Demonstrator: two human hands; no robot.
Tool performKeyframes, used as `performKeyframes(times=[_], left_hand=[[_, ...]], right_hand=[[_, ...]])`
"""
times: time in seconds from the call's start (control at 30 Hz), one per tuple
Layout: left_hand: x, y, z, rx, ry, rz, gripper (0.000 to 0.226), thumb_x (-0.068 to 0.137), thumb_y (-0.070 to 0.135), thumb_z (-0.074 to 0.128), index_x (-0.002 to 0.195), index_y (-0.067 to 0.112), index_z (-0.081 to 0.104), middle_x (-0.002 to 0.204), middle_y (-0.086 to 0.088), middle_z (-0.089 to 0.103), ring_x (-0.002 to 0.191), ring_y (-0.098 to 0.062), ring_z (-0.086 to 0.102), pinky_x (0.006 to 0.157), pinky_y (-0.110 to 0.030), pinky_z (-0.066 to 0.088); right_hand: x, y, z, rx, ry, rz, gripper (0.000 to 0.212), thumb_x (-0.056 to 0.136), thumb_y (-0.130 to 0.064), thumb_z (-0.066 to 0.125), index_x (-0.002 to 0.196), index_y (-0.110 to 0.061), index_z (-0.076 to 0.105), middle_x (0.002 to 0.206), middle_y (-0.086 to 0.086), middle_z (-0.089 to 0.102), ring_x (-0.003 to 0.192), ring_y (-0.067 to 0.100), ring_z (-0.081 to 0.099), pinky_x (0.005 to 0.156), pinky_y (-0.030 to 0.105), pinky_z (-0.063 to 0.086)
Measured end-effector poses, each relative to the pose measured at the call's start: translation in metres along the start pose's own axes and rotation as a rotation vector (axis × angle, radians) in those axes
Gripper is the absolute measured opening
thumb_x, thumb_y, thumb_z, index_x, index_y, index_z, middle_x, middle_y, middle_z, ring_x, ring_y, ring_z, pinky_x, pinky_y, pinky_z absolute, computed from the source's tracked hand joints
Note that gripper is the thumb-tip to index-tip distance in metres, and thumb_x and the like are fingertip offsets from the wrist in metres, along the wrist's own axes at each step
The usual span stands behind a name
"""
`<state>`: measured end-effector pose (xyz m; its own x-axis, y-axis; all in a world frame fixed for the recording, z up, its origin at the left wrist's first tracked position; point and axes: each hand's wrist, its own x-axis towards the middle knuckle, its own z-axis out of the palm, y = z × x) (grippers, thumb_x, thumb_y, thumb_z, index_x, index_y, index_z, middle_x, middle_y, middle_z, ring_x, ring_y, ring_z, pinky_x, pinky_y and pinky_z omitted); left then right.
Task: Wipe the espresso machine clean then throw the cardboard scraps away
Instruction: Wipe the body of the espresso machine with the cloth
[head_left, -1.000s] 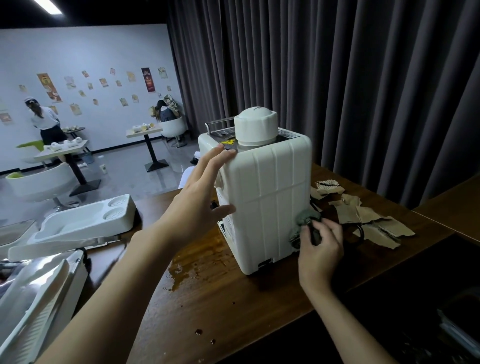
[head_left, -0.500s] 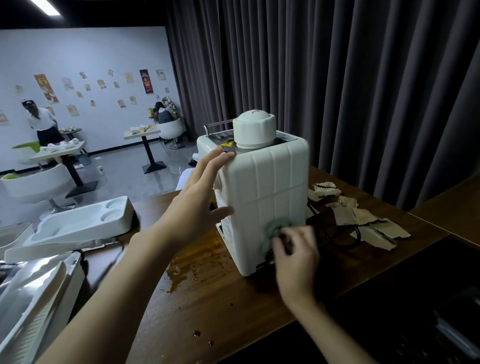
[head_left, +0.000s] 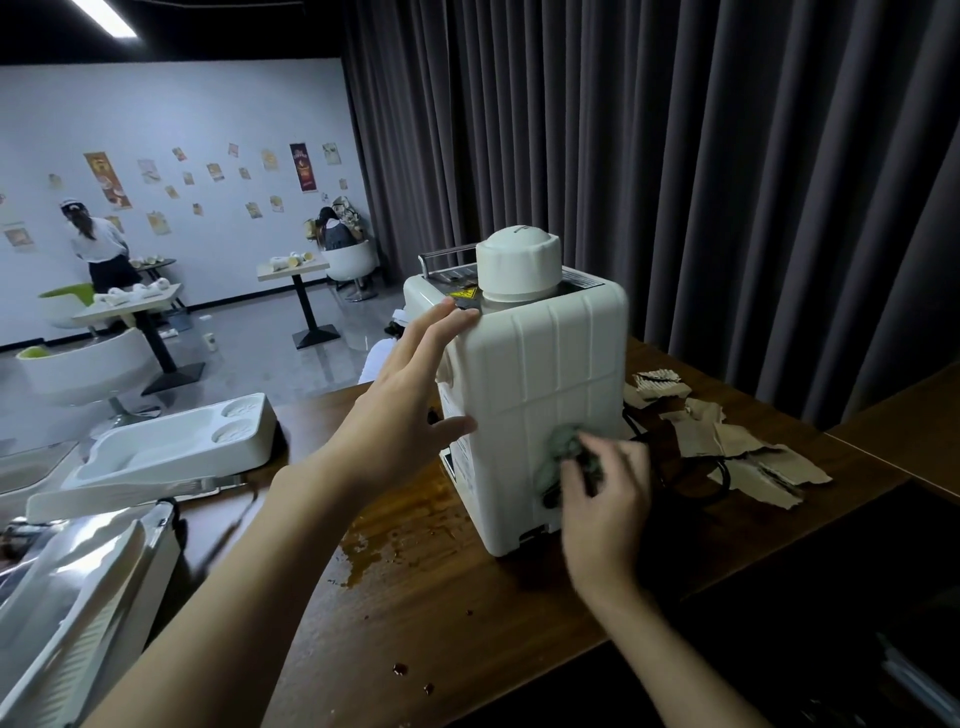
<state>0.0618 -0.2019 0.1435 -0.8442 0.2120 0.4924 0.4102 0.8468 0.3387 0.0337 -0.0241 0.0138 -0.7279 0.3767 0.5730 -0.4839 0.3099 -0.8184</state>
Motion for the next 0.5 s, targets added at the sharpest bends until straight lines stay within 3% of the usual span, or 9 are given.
performKeyframes(times=[0.17,0.4,0.5], left_hand=[[0.002,0.0,0.001,-0.007,-0.008,-0.012,0.101,0.079,0.018,0.083,0.146,0.052,0.015,0.16,0.025,0.005,0.139,0.001,0.014,0.108,-0.03,0.029],[0.0,0.0,0.0,-0.008,-0.002,0.002,0.101,0.078,0.015,0.083,0.146,0.05,0.016,0.161,0.024,0.006,0.138,0.004,0.014,0.109,-0.029,0.027],[0.0,-0.001,-0.001,0.001,-0.002,0.007,0.102,0.078,0.016,0.084,0.145,0.051,0.016,0.161,0.024,0.006,0.138,0.004,0.015,0.108,-0.032,0.033]], right_hand=[[0.028,0.003,-0.008,-0.009,0.116,0.046,0.026,0.084,-0.002,0.071,0.11,-0.004,0.066,0.108,-0.002,0.047,0.101,0.012,0.053,0.085,0.027,0.053],[-0.022,-0.018,0.016,-0.04,-0.017,-0.191,0.026,0.078,-0.009,0.078,0.102,-0.002,0.072,0.105,0.0,0.052,0.097,0.005,0.051,0.087,0.002,0.041],[0.001,-0.012,0.005,-0.03,0.02,-0.138,0.026,0.078,0.0,0.076,0.103,0.001,0.071,0.105,0.001,0.051,0.093,0.008,0.051,0.083,-0.001,0.039]])
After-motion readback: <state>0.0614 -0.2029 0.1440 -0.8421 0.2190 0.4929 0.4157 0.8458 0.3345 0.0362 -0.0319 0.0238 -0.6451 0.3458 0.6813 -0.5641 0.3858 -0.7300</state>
